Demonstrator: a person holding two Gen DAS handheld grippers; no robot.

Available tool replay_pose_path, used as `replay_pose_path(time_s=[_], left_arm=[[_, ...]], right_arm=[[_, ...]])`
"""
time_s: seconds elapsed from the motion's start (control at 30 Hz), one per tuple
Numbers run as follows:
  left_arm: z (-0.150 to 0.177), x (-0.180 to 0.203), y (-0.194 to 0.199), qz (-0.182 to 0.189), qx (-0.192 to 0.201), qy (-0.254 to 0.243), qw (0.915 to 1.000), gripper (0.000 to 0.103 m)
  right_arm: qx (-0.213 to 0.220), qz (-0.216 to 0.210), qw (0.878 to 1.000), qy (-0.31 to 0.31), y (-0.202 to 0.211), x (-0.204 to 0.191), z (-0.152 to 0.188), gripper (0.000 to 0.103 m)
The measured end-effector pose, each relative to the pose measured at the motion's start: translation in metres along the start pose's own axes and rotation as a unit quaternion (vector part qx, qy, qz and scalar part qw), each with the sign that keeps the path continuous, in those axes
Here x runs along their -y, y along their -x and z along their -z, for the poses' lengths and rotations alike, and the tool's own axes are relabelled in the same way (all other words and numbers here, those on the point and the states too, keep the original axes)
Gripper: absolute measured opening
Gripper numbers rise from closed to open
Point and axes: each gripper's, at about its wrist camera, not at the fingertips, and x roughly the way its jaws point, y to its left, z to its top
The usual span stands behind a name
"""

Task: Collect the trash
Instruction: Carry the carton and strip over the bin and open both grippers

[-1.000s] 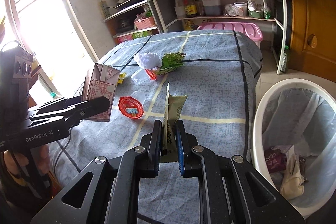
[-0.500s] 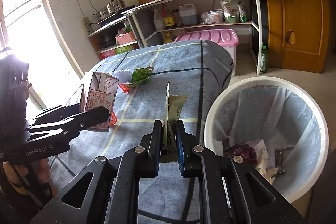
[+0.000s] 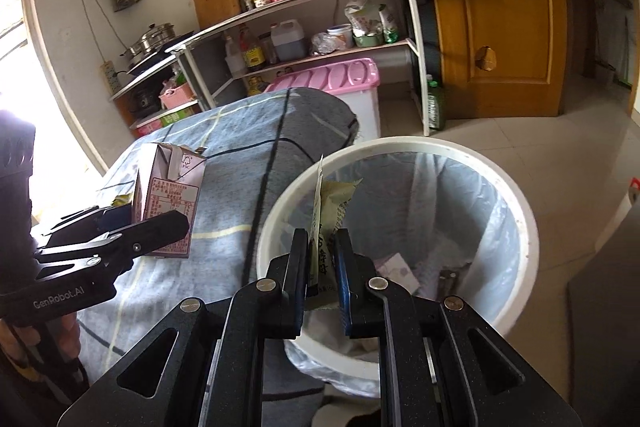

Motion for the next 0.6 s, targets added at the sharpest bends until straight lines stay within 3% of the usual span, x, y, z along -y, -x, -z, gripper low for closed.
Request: replay_pose_path(time_s=[0.3,0.6], left_arm=[[-0.004,0.034,-0.047,0.024,-0.033,-0.017,0.9990,0.052],[-0.005,0.041,-0.058,0.030,-0.045,-0.015,0.9984,0.052]], right_arm=[[-0.018,0.045,0.998,-0.031,-0.005,0.043,0.002,0.014],[-0.032,0.054,0.998,-0.027,-0.012,0.049,0.006,0.015]])
